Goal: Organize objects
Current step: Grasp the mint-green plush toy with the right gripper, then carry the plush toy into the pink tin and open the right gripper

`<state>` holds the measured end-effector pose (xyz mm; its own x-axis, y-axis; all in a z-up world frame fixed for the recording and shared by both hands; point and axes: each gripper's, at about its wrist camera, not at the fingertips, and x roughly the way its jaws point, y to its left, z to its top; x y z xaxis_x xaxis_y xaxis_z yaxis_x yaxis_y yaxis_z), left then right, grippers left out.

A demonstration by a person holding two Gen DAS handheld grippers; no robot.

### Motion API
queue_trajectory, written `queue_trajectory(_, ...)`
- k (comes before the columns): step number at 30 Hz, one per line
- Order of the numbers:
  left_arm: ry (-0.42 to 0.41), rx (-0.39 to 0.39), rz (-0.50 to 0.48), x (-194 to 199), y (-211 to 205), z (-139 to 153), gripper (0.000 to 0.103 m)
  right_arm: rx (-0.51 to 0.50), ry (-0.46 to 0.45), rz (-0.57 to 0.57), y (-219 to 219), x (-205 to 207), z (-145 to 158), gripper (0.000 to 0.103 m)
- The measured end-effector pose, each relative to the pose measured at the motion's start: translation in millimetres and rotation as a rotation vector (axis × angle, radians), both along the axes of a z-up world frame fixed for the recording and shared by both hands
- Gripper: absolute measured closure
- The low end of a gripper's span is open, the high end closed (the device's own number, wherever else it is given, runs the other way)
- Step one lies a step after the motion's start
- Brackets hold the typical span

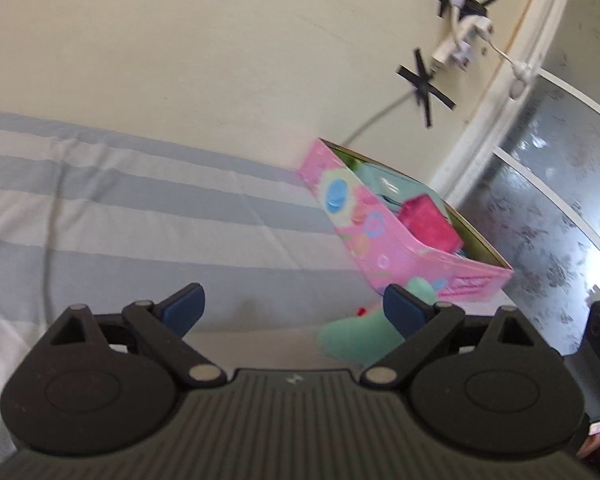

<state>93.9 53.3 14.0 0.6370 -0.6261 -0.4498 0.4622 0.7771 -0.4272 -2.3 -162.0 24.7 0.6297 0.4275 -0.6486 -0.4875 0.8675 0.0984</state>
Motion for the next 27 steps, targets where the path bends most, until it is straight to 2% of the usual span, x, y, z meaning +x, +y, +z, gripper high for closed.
queue_trajectory(3,0.028,0.005,-0.059,-10,-26,3,0.006,0.018,-0.006,-0.055,-16,-13,-2,0.041)
queue_trajectory(6,0.082,-0.019,-0.086,-17,-39,-1,0.006,0.062,-0.005,-0.097,-28,-18,-4,0.031)
queue_trajectory(9,0.125,-0.048,-0.128,-24,-49,-1,0.006,0.089,-0.018,-0.109,-42,-24,-3,0.027)
queue_trajectory(12,0.129,-0.027,-0.192,-30,-68,0,0.006,0.109,-0.033,-0.106,-48,-26,-4,0.022)
queue_trajectory(14,0.116,0.028,-0.202,-33,-83,0,0.006,0.134,-0.029,-0.095,-51,-24,-7,0.023)
queue_trajectory(15,0.113,0.058,-0.201,-32,-91,-2,0.009,0.154,-0.02,-0.085,-53,-22,-9,0.03)
queue_trajectory(16,0.116,0.087,-0.202,-30,-98,-4,0.012,0.184,-0.009,-0.066,-52,-20,-10,0.044)
queue_trajectory(17,0.131,0.103,-0.206,-27,-104,-6,0.026,0.195,-0.026,-0.074,-53,-21,-11,0.044)
queue_trajectory(18,0.135,0.117,-0.199,-25,-110,-5,0.031,0.19,-0.05,-0.081,-53,-23,-10,0.047)
queue_trajectory(20,0.083,0.119,-0.212,-25,-121,9,0.031,0.161,-0.13,-0.103,-57,-29,-3,0.049)
queue_trajectory(23,-0.033,0.14,-0.251,-23,-153,42,0.031,0.177,-0.261,-0.161,-79,-35,15,0.049)
queue_trajectory(25,-0.116,0.166,-0.281,-20,-185,62,0.028,0.185,-0.348,-0.22,-98,-36,28,0.048)
queue_trajectory(27,-0.191,0.194,-0.318,-13,-221,76,0.022,0.171,-0.43,-0.289,-117,-33,39,0.048)
